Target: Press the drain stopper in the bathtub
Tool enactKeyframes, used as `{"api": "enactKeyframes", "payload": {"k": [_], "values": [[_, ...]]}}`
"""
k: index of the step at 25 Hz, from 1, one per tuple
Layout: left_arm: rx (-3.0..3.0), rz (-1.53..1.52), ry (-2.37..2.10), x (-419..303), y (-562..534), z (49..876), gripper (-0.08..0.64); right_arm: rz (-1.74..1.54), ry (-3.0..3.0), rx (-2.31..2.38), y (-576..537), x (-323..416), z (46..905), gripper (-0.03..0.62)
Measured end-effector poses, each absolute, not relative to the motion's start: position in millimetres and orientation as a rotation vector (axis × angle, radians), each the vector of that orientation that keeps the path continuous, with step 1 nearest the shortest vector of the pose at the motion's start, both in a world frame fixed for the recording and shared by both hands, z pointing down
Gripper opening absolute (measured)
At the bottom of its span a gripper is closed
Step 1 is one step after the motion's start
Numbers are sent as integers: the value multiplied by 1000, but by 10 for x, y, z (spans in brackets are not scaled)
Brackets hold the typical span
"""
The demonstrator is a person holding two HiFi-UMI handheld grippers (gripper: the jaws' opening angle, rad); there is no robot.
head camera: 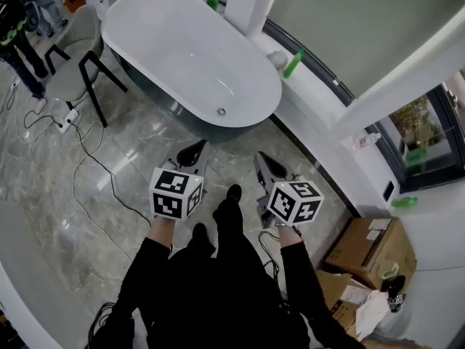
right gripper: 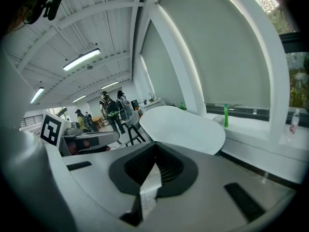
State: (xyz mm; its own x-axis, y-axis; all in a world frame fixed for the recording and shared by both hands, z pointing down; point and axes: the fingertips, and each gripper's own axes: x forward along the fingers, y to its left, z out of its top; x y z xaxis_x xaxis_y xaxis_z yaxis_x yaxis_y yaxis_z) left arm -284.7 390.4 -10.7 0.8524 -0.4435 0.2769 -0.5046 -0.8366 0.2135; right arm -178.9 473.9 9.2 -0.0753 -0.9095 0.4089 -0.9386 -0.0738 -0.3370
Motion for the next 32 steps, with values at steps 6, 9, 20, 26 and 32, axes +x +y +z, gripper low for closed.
{"api": "enactKeyframes", "payload": {"k": [6,9,20,26,32], "values": [[2734,345,-732,-2536,3612,3,5,849,-2113,2072,4405,-1485,130,3],[2718,371,-742,-2346,3420,119,5,860,-2108,2057,4222,-1283,206,3],[2620,454,-838,-1674,2725,469,5,928,-2113,1986,3553,-365,405,3],[2563,486,-897,-1438,2425,585,5,948,-2114,1947,3285,11,463,3],[2539,492,-945,-1235,2162,598,5,960,-2128,1889,3101,239,563,3]]}}
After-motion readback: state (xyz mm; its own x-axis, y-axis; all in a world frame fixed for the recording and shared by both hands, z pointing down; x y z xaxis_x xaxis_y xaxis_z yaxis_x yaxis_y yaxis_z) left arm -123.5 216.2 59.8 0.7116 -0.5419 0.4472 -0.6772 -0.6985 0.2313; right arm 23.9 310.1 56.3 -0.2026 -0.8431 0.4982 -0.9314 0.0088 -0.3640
